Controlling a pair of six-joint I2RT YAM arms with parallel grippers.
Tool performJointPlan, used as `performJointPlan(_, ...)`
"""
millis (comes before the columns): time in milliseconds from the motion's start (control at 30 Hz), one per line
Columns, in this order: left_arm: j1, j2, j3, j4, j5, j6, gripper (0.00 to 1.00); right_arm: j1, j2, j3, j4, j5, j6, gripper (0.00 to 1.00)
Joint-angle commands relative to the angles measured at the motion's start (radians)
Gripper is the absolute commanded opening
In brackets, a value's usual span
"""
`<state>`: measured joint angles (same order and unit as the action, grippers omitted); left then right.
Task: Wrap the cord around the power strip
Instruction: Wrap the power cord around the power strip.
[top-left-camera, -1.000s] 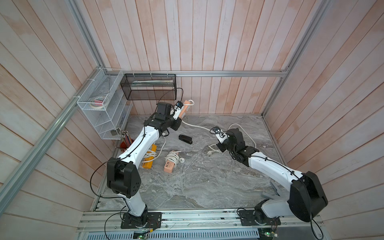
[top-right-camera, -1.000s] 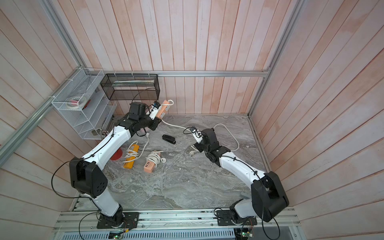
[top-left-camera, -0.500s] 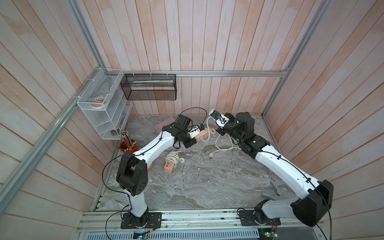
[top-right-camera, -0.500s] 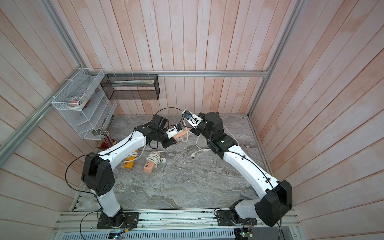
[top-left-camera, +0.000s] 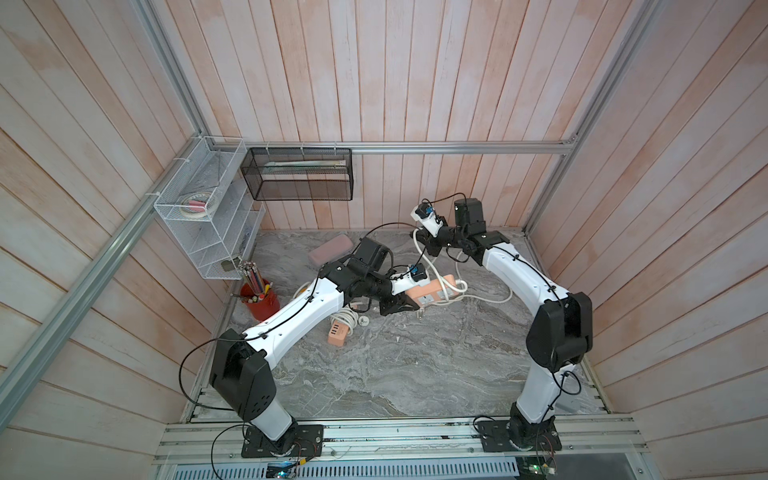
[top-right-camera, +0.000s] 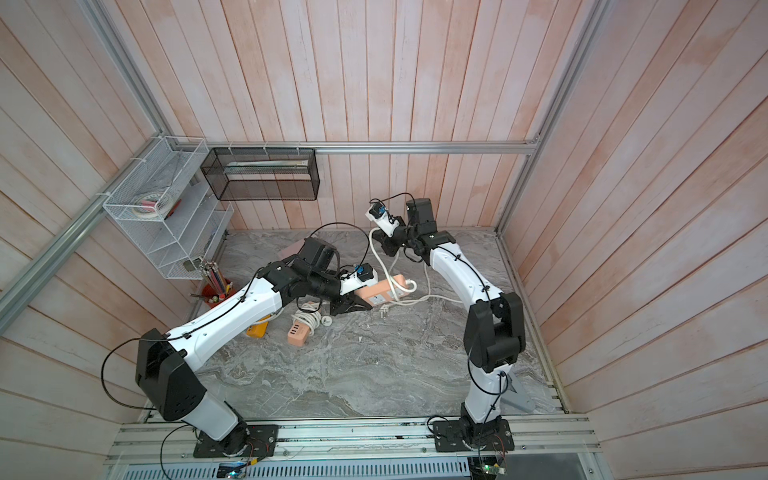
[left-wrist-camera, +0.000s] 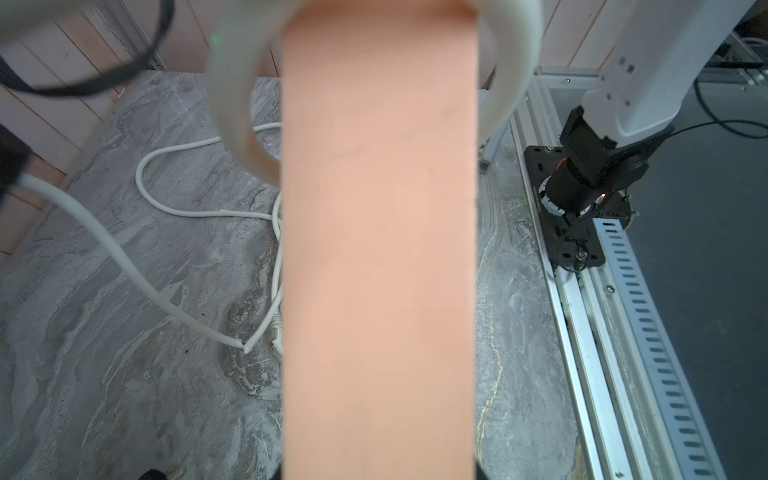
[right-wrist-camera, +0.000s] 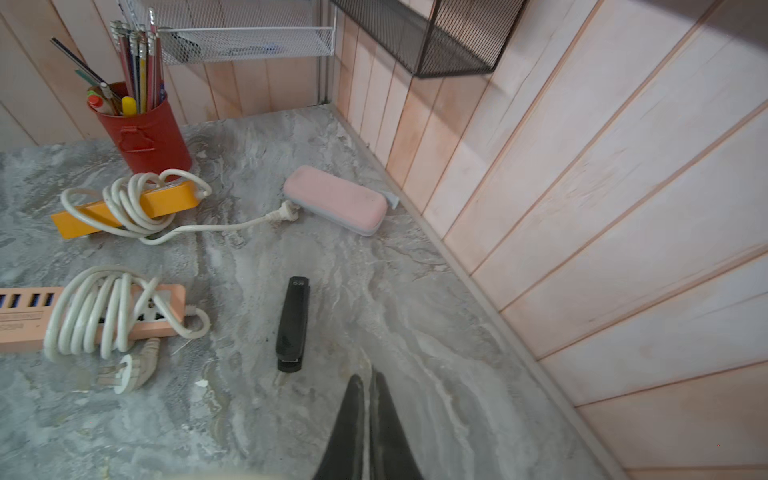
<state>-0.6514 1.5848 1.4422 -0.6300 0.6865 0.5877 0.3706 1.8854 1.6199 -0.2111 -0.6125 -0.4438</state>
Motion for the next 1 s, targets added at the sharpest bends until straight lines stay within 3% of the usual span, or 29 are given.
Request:
performJointPlan(0,-0.004,-0.105,-0.019,0.197,0.156,-0.061,0.00,-0.010,0.012,-0.116,0.165,-0.008,0.145,0.03)
performJointPlan(133,0.008,-0.142,-0.045,0.338,0.131,-0.164,0.00,-0.010,-0.031,-0.332,0.409,0.014,0.289,0.24)
performJointPlan(300,0.009,-0.135,-0.045,0.405,0.054,-0.232,0.00,0.005,-0.027,-0.486,0.651,0.101,0.454,0.35)
performJointPlan(533,0.016,-0.123,-0.012,0.402,0.004,-0.284,0.00,0.024,0.056,-0.493,0.841,0.183,0.572,0.36)
performJointPlan(733,0.030,-0.125,0.014,0.374,-0.021,-0.307,0.00,0.049,0.067,-0.508,0.883,0.206,0.631,0.48)
performJointPlan(867,0.032,-0.119,0.039,0.370,-0.032,-0.335,0.00,0.067,0.151,-0.403,0.886,0.277,0.707,0.52)
performJointPlan(933,0.033,-0.119,0.040,0.378,-0.043,-0.349,0.00,0.084,0.199,-0.328,0.854,0.332,0.737,0.49)
performJointPlan(967,0.035,-0.121,0.041,0.379,-0.056,-0.352,0.00,0.096,0.220,-0.294,0.830,0.368,0.748,0.42)
